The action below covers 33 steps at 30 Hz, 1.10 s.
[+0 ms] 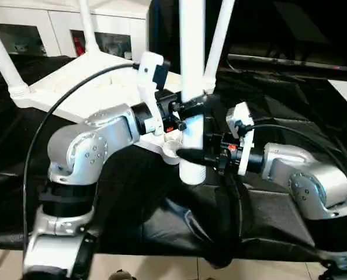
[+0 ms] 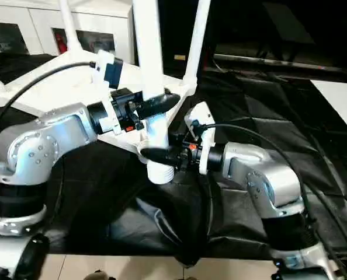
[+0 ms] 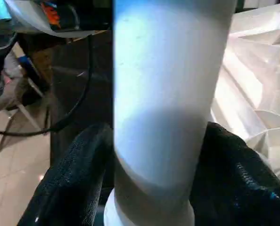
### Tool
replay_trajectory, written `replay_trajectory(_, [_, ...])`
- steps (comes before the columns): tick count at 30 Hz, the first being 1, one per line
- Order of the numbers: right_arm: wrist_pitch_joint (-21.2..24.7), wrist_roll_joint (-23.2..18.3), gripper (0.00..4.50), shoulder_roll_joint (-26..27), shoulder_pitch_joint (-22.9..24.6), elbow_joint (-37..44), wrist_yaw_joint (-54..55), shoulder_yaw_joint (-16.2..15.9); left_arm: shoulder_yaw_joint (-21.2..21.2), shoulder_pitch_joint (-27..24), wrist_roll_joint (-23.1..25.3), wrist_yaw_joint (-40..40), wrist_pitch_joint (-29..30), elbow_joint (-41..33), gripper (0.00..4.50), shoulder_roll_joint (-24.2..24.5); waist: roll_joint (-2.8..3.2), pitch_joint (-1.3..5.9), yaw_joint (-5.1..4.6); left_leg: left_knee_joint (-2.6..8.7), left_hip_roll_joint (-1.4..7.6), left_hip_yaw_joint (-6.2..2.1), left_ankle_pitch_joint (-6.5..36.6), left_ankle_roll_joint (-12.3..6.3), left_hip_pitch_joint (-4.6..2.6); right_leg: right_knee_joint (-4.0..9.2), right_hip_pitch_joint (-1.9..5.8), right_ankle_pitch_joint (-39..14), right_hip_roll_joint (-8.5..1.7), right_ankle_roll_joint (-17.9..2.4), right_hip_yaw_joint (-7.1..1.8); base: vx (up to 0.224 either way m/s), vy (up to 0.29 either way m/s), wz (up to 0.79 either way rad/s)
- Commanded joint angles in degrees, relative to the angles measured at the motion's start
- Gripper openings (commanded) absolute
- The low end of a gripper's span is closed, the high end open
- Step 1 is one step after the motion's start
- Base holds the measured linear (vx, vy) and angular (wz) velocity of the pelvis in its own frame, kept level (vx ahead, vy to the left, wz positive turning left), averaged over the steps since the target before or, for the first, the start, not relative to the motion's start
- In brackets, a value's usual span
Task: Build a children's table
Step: Pick table leg
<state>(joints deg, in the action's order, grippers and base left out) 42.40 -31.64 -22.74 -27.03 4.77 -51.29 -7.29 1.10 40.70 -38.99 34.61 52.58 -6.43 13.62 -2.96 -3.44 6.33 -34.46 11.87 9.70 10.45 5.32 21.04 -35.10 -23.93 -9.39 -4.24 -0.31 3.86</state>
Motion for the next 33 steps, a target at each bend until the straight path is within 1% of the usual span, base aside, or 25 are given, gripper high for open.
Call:
replay_trajectory(1, [0.4,-0.6,3.03,-0.3,-1.3,-1.5,-1.2,0.2,1.1,1.2,-0.1,2.2,-0.7,-0.2,1.86,0.7,-0.48,4.15,0.00,3.75,0.70,0.28,6.8,0.29,-0.19,3.80,3.51,-14.3,-3.02,-7.4,-2.36,0.000,0.000,0.00])
replay_trajectory(5, [0.9,-2.0,3.03,-0.1,-1.4,-2.0,-2.2,0.7,1.8,1.1,0.4,3.4,-1.2,-0.2,1.86,1.4,-0.39,4.18,0.05,3.76,0.74,0.25,6.8,0.26,-0.22,3.64,3.60,-13.3,-3.00,-8.1,-2.34,0.000,0.000,0.00])
replay_trajectory(6, [0.8,-2.1,3.03,-0.2,-1.3,-2.1,-2.5,0.7,2.0,1.0,0.5,3.6,-1.4,-0.1,1.86,1.5,-0.33,4.17,0.07,3.77,0.74,0.25,7.0,0.20,-0.23,3.65,3.61,-13.4,-3.00,-8.1,-2.34,0.000,0.000,0.00])
replay_trajectory(8, [0.4,-2.1,3.03,-0.5,-1.2,-2.3,-3.4,0.4,2.1,1.1,0.7,3.9,-1.8,0.2,1.86,1.6,-0.43,4.20,0.05,3.74,0.76,0.26,6.9,0.26,-0.20,3.63,3.66,-13.3,-3.02,-8.2,-2.34,0.000,0.000,0.00])
replay_trajectory(14, [1.1,-2.9,3.03,0.0,-1.2,-3.3,-4.8,0.5,2.3,1.4,0.8,5.0,-2.3,0.7,1.86,1.4,-0.33,4.21,0.12,3.72,0.76,0.24,7.1,0.36,-0.22,3.63,3.66,-13.7,-3.04,-8.4,-2.32,0.000,0.000,0.00])
replay_trajectory(16, [1.1,-2.9,2.76,0.0,-1.2,-3.5,-4.9,0.3,2.4,1.4,0.9,5.1,-2.4,0.8,1.86,1.5,-0.38,4.21,0.12,3.71,0.76,0.24,6.9,0.39,-0.19,3.61,3.66,-13.5,-3.05,-8.5,-2.33,0.000,0.000,0.00])
replay_trajectory(18, [0.8,-2.5,2.69,0.0,-1.4,-4.0,-5.2,-0.2,2.5,1.6,1.1,5.4,-2.8,1.2,1.86,1.6,-0.40,4.25,0.15,3.69,0.73,0.25,6.7,0.38,-0.18,3.60,3.68,-13.5,-3.05,-8.4,-2.33,0.000,0.000,0.00])
replay_trajectory(19, [0.8,-2.5,2.55,0.0,-1.4,-4.0,-5.3,-0.2,2.5,1.6,1.1,5.5,-2.8,1.2,1.86,1.6,-0.40,4.23,0.15,3.70,0.73,0.25,6.7,0.36,-0.19,3.60,3.66,-13.6,-3.04,-8.4,-2.32,0.000,0.000,0.00])
replay_trajectory(20, [0.7,-2.4,2.39,0.0,-1.5,-4.3,-5.6,-0.2,2.5,1.7,1.1,5.6,-2.9,1.3,1.86,1.7,-0.28,4.26,0.16,3.66,0.70,0.27,6.8,0.36,-0.21,3.63,3.62,-13.5,-3.02,-8.5,-2.33,0.000,0.000,0.00])
replay_trajectory(21, [0.6,-2.3,2.27,0.0,-1.5,-4.4,-5.7,-0.3,2.4,1.7,1.0,5.6,-2.8,1.2,1.86,1.7,-0.32,4.27,0.14,3.66,0.71,0.25,6.8,0.38,-0.18,3.59,3.68,-13.4,-3.03,-8.5,-2.32,0.000,0.000,0.00])
replay_trajectory(22, [0.6,-2.3,2.27,-0.1,-1.5,-4.4,-5.7,-0.3,2.4,1.8,1.0,5.7,-2.8,1.2,1.86,1.7,-0.28,4.28,0.19,3.67,0.74,0.24,6.8,0.42,-0.19,3.57,3.69,-13.2,-3.07,-8.7,-2.32,0.000,0.000,0.00])
replay_trajectory(25, [0.6,-2.3,2.00,-0.2,-1.4,-4.6,-6.0,-0.5,2.4,2.0,0.9,5.9,-2.9,1.4,1.86,1.5,-0.29,4.29,0.19,3.64,0.73,0.26,6.8,0.37,-0.22,3.55,3.69,-12.9,-3.04,-8.8,-2.32,0.000,0.000,0.00])
replay_trajectory(27, [0.7,-2.3,1.95,-0.3,-1.3,-4.5,-6.2,-0.7,2.4,2.1,0.9,5.9,-3.0,1.6,1.86,1.4,-0.32,4.27,0.20,3.64,0.71,0.26,6.8,0.31,-0.21,3.56,3.70,-13.0,-3.03,-8.8,-2.31,0.000,0.000,0.00])
replay_trajectory(28, [0.6,-2.3,1.93,-0.3,-1.2,-4.5,-6.4,-0.8,2.4,2.2,1.0,6.0,-3.2,1.8,1.86,1.1,-0.16,4.30,0.20,3.65,0.71,0.23,6.6,0.36,-0.19,3.52,3.73,-12.9,-3.02,-8.8,-2.30,0.000,0.000,0.00])
replay_trajectory(31, [0.5,-2.1,1.92,-0.4,-1.1,-4.6,-6.7,-1.0,2.4,2.5,0.9,6.1,-3.4,1.9,1.86,0.7,-0.24,4.30,0.17,3.64,0.72,0.24,6.8,0.43,-0.18,3.53,3.75,-12.7,-3.02,-9.0,-2.29,0.000,0.000,0.00])
replay_trajectory(33, [0.2,-1.6,1.92,-0.4,-1.2,-4.8,-6.5,-1.1,2.4,2.8,0.8,6.3,-3.5,2.1,1.86,0.5,-0.16,4.31,0.17,3.61,0.67,0.25,6.9,0.42,-0.18,3.56,3.76,-12.8,-3.01,-8.9,-2.30,0.000,0.000,0.00])
